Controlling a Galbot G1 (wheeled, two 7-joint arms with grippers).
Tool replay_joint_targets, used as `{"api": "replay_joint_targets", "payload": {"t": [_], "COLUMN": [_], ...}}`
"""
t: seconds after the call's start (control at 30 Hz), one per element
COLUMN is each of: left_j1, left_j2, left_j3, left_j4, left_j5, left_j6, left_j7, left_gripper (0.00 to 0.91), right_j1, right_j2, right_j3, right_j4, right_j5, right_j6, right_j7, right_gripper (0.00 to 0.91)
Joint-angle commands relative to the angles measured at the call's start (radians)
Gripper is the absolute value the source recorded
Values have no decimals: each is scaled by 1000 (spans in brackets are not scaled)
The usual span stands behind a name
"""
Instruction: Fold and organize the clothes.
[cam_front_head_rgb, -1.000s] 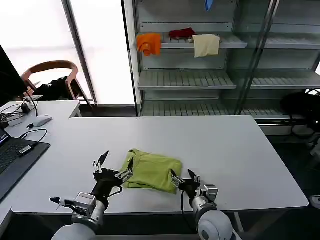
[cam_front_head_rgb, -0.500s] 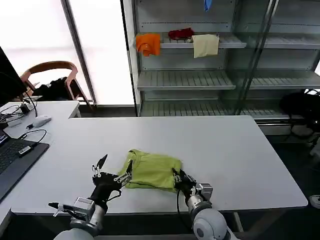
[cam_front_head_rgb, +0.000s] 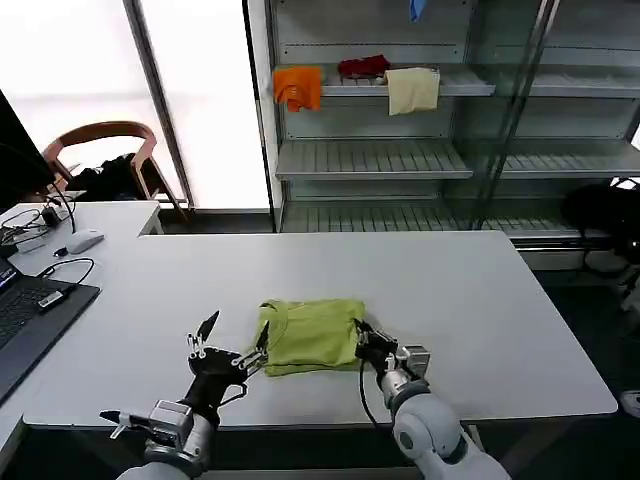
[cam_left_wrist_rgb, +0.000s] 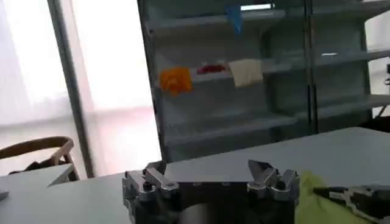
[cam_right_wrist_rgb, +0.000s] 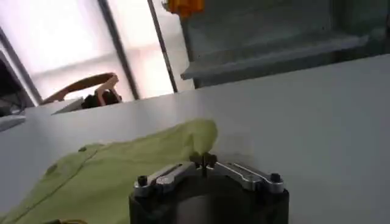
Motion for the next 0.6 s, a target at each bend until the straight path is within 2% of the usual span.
{"api": "replay_joint_targets", "payload": {"t": [0.03,0.27,0.3,0.6], "left_j1": [15,19,20,38], "left_j2": [-7,-15,-15,-17], "left_j3": [4,22,23,29], "left_j4": [-4,0,1,-11], "left_j5": [6,19,20,34], "left_j6": [-5,-4,-4,-2], "left_j7": [0,0,0,0], "left_gripper": [907,907,907,907], "right_j1": [66,67,65,-15], "right_j2": [-63,-123,-126,-175], "right_j3": [57,81,84,123], "right_j4": [-37,-73,-73,-25], "right_j5": [-27,-7,-5,-63], "right_j6": [13,29,30,-6], "right_j7": [-95,-132,-133,-106], "right_gripper": [0,0,907,907]}}
